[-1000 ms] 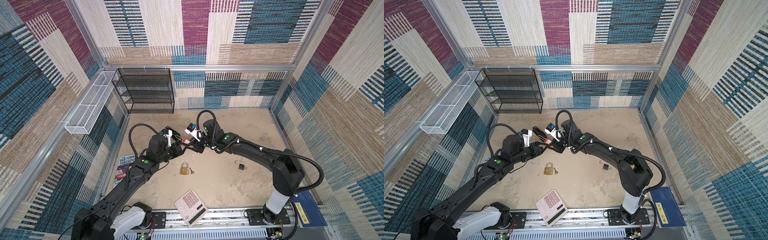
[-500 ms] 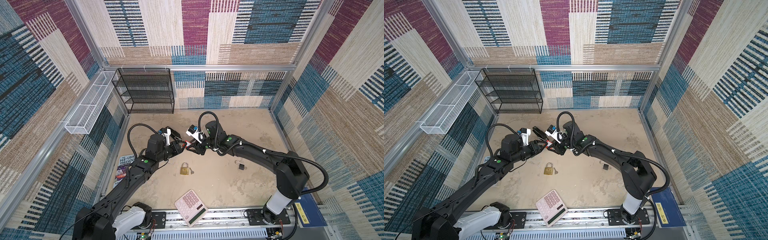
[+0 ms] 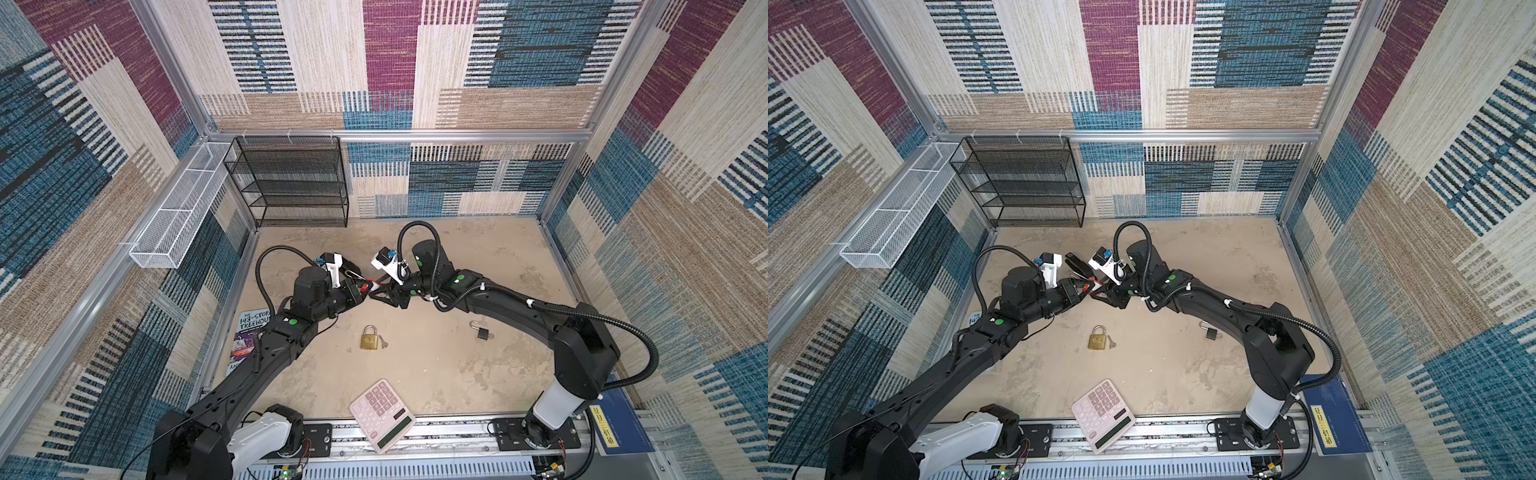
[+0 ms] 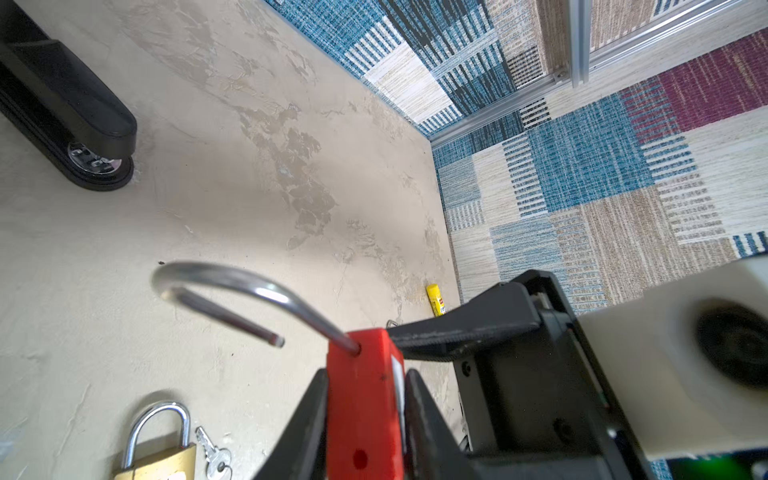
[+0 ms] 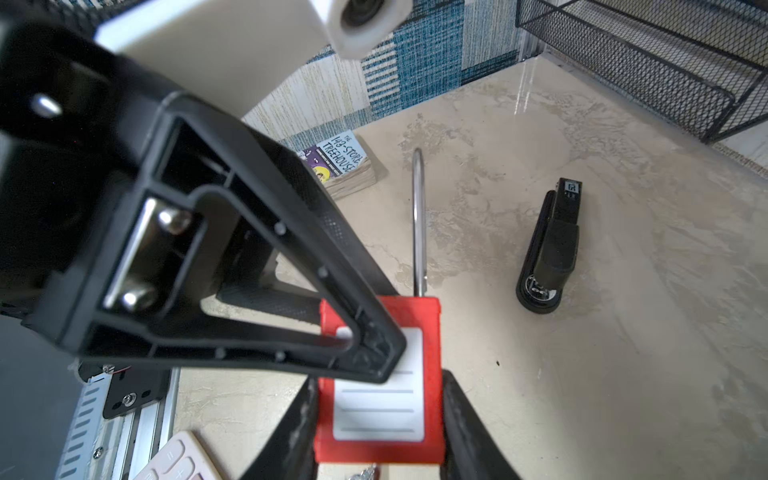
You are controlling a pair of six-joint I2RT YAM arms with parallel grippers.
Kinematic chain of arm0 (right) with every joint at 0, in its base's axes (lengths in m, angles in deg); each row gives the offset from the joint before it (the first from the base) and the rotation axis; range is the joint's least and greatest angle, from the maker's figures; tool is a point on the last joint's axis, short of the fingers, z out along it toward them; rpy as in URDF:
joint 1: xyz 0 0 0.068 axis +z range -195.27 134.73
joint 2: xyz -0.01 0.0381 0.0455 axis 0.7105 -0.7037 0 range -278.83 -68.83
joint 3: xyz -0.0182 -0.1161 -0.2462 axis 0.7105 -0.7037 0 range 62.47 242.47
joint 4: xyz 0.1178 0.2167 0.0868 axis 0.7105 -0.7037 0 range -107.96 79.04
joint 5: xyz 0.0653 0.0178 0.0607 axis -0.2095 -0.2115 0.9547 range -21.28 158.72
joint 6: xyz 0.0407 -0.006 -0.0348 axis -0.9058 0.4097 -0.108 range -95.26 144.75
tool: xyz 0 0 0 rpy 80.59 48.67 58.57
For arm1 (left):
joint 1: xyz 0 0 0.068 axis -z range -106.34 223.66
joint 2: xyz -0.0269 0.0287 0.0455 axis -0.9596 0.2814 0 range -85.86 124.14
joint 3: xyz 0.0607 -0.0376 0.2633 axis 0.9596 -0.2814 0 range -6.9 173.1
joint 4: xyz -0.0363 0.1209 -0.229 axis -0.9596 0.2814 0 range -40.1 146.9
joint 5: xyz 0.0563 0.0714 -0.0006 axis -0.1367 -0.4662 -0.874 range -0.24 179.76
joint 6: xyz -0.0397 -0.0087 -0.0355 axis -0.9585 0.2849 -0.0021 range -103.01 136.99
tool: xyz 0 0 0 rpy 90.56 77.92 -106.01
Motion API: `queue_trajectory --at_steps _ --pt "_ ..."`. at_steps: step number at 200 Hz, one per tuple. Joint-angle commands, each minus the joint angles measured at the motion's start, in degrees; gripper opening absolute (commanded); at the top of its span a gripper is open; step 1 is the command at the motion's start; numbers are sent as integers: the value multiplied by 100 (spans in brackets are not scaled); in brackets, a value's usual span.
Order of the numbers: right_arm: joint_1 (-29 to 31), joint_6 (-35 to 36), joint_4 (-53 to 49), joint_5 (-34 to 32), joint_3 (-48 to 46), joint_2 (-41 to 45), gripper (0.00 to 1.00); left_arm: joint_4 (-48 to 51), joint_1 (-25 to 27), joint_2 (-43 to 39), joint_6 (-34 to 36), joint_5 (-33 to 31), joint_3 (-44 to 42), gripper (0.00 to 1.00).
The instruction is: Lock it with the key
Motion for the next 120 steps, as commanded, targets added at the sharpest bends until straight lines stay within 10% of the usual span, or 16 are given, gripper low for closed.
queue_trajectory --at_steps 1,67,120 --pt "7 -78 300 134 64 11 33 -263 2 -53 -113 141 37 16" --pt "-19 -89 186 58 171 89 78 -393 -83 -158 -136 17 72 0" --pt "-834 -1519 1381 1541 -287 629 87 -2035 -342 -461 -490 35 -270 1"
